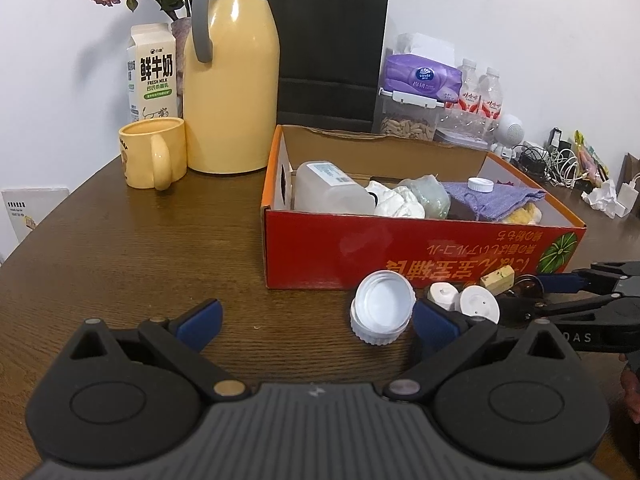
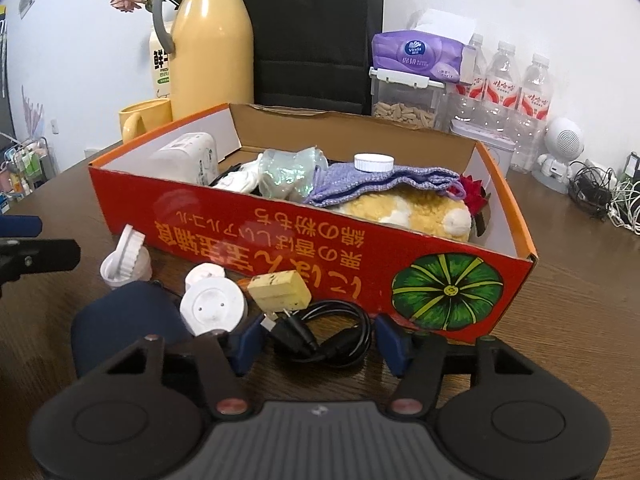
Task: Organize objects
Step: 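Grasp the black coiled cable with the right gripper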
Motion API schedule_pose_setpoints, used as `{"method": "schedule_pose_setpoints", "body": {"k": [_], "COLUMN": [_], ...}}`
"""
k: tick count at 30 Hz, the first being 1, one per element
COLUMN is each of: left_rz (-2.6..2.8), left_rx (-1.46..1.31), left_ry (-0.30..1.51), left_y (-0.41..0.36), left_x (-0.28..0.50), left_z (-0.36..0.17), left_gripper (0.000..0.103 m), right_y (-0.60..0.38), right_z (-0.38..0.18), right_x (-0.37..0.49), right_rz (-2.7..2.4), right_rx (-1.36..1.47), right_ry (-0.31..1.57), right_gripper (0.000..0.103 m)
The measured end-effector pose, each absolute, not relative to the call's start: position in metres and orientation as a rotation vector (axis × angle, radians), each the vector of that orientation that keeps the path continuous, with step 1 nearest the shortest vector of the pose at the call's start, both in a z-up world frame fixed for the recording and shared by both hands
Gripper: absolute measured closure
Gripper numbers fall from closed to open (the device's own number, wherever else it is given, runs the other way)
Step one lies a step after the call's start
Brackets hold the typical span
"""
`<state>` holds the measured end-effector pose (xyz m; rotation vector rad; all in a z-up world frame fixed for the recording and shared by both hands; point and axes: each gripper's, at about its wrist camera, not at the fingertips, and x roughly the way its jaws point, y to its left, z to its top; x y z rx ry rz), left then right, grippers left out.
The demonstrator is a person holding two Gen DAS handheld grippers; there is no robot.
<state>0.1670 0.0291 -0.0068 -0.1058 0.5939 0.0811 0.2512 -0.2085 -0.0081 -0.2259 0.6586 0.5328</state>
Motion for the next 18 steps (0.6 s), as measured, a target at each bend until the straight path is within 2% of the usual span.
{"method": "schedule_pose_setpoints", "body": {"k": [18], "left_rz": [0.108], "left_rx": [-0.125], "left_ry": [0.618], "left_y": [0.035], "left_x": [0.175], "left_z": [-0.014], "left_gripper": [0.0], "right_y": [-0.24], "right_z": [0.011], "right_x": [0.227], "right_rz": [0.475], "right_rx": [-0.147], "right_ry": [0.546], "right_gripper": [0.045]}}
